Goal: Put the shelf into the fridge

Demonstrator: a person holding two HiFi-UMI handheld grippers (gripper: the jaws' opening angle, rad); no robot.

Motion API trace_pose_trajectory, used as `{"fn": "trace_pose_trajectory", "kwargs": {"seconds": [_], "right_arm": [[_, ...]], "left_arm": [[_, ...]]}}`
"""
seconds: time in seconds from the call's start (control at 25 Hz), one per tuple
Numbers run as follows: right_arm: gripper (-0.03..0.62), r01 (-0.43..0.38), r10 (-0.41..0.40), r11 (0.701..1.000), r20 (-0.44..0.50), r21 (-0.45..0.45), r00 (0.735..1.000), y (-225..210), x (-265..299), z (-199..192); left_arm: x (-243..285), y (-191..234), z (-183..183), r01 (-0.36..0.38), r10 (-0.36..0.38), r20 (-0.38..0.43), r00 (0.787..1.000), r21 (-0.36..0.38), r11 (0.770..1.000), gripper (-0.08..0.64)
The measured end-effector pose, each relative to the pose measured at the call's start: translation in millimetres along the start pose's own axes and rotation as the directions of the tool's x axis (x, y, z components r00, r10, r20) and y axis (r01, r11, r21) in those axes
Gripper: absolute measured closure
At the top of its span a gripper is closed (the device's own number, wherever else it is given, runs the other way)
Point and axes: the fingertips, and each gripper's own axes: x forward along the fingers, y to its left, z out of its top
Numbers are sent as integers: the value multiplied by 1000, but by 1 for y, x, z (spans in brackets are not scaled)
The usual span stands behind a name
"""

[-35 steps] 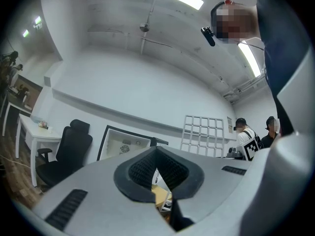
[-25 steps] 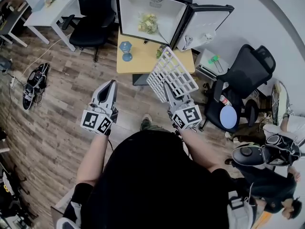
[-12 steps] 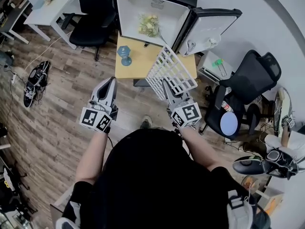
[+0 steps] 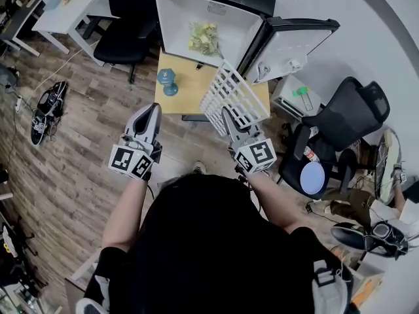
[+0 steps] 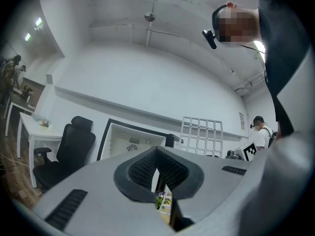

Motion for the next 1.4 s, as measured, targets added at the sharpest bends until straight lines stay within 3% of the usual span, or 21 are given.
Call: {"fn": "trace_pose_trajectory", "kwargs": {"seconds": [0.6,1.04,1.28,1.4], "right_arm": [[549,-8,8,999,5,39,1000,-13,10,-4],[549,10,-11,999,8,48,1000,-17,23,-4],[549,47,-53,991,42,124,998,-30,41,4],[549,71,-87,975,66,212,994,-36,50,9]], "left_arm": [[13,5,-4,-22,22,-16,1000,5,1000,541],[31,14,1,16,-16,-17,1000,5,1000,541],[44,24,0,42,-42,-31,999,2,999,541],[47,30,1,52,-52,-38,998,0,999,541]]}}
